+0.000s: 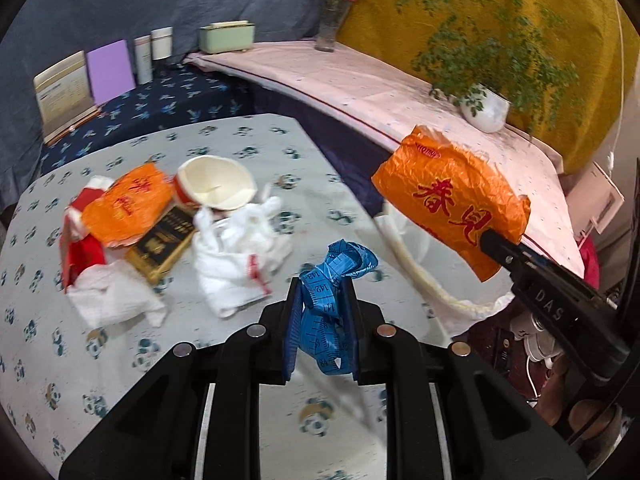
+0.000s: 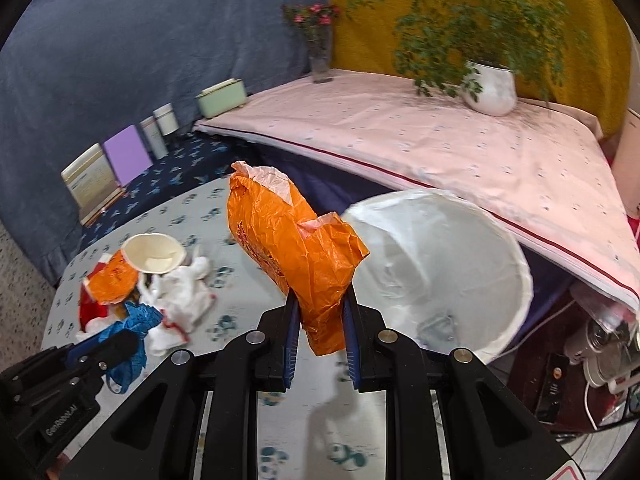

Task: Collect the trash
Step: 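Carry the tape measure and orange bag over the bin and open both tools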

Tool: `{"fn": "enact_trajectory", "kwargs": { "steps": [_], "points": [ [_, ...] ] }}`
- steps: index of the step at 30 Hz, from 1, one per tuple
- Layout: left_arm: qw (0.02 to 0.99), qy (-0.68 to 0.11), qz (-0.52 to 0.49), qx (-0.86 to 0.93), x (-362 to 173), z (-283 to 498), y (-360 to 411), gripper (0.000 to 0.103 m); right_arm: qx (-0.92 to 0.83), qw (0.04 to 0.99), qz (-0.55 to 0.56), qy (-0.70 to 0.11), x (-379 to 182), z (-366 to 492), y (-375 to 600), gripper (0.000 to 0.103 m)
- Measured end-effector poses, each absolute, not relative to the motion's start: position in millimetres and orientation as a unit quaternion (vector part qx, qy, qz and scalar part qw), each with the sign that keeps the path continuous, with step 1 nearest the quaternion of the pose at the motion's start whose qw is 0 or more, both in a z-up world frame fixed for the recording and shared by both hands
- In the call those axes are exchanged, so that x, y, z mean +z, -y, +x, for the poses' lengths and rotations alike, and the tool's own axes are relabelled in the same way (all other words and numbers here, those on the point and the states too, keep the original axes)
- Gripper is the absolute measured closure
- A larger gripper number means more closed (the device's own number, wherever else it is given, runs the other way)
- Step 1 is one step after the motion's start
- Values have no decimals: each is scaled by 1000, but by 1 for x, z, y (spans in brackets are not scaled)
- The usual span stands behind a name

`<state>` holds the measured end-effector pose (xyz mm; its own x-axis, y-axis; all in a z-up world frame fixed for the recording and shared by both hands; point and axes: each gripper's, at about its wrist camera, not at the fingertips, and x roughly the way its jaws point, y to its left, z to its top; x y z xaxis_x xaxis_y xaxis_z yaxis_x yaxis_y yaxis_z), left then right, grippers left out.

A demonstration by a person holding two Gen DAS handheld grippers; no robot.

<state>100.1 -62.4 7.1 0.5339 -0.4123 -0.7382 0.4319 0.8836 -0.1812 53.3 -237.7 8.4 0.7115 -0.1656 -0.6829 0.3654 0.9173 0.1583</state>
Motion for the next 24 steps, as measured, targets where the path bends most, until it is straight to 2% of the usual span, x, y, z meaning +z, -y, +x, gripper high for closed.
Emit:
{"fn": "enact_trajectory", "kwargs": {
  "steps": [24],
  "points": [
    [838, -417, 58, -348, -8, 121, 208, 84, -246, 875, 191, -370, -38, 33, 344, 83]
  ]
}}
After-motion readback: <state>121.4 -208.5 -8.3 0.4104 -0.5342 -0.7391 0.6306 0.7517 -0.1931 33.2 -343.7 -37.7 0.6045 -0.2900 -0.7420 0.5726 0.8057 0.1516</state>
